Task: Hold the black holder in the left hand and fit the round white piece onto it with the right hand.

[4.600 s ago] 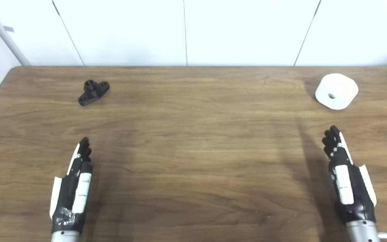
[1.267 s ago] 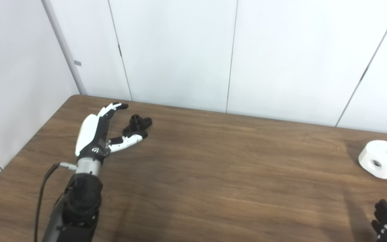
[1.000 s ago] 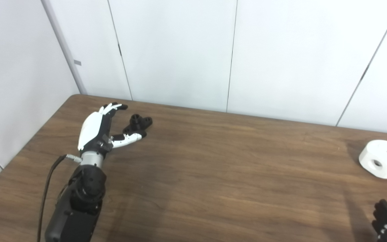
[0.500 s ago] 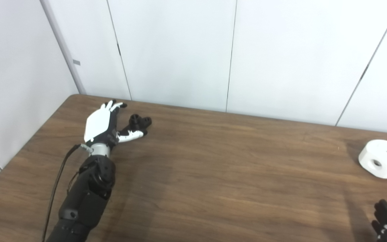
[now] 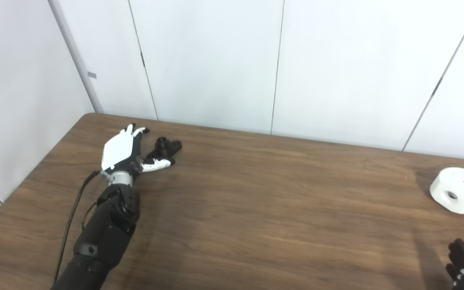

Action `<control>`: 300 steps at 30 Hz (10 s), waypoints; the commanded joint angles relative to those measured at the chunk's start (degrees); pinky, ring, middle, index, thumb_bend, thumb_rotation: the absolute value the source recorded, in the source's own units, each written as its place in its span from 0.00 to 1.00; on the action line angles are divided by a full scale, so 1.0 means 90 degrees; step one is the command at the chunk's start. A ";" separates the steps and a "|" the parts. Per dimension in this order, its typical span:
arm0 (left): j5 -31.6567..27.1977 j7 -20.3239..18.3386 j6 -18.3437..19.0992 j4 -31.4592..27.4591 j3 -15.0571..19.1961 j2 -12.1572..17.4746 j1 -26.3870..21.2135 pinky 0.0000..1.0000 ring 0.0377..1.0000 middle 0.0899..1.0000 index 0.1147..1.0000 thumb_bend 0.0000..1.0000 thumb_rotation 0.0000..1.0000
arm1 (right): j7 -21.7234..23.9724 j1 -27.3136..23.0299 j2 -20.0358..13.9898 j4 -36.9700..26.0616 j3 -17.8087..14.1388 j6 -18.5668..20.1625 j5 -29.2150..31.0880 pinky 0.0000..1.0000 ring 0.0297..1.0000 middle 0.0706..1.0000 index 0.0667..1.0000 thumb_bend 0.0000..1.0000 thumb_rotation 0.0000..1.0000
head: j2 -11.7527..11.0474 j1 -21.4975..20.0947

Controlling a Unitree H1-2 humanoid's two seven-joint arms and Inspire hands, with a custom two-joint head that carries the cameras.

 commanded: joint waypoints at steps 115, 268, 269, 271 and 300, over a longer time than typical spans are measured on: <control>-0.0674 -0.0029 -0.0608 -0.0349 -0.0437 0.0182 0.0073 1.00 0.94 0.81 0.42 0.52 0.05 | -0.0181 0.0038 0.0136 -0.0005 0.0000 -0.0055 -0.0318 1.00 0.98 0.96 0.96 0.70 1.00 | 0.0145 -0.0424; 0.0963 -0.1680 -0.3018 -0.3367 -0.1831 -0.0856 0.2905 0.97 0.85 0.75 0.42 0.52 0.05 | 0.0059 -0.4702 -0.2312 0.2097 0.0348 0.4095 -0.3795 1.00 1.00 0.98 0.78 1.00 0.37 | 0.0155 -0.3317; 0.0967 -0.1677 -0.3017 -0.3364 -0.1835 -0.0860 0.2904 0.97 0.85 0.75 0.42 0.52 0.05 | 0.0068 -0.4725 -0.2302 0.2139 0.0349 0.4096 -0.3837 1.00 1.00 0.98 0.78 1.00 0.37 | 0.0152 -0.3314; 0.0980 -0.1664 -0.3018 -0.3352 -0.1844 -0.0871 0.2901 0.97 0.85 0.75 0.42 0.52 0.05 | 0.0086 -0.4761 -0.2283 0.2214 0.0341 0.4096 -0.3880 1.00 1.00 0.98 0.78 1.00 0.36 | 0.0151 -0.3288; 0.0968 -0.1628 -0.3092 -0.3267 -0.1864 -0.0869 0.2850 0.98 0.85 0.74 0.42 0.52 0.05 | 0.0183 -0.4805 -0.2126 0.2472 0.0234 0.4089 -0.4150 1.00 1.00 0.99 0.72 0.93 0.35 | 0.0147 -0.3271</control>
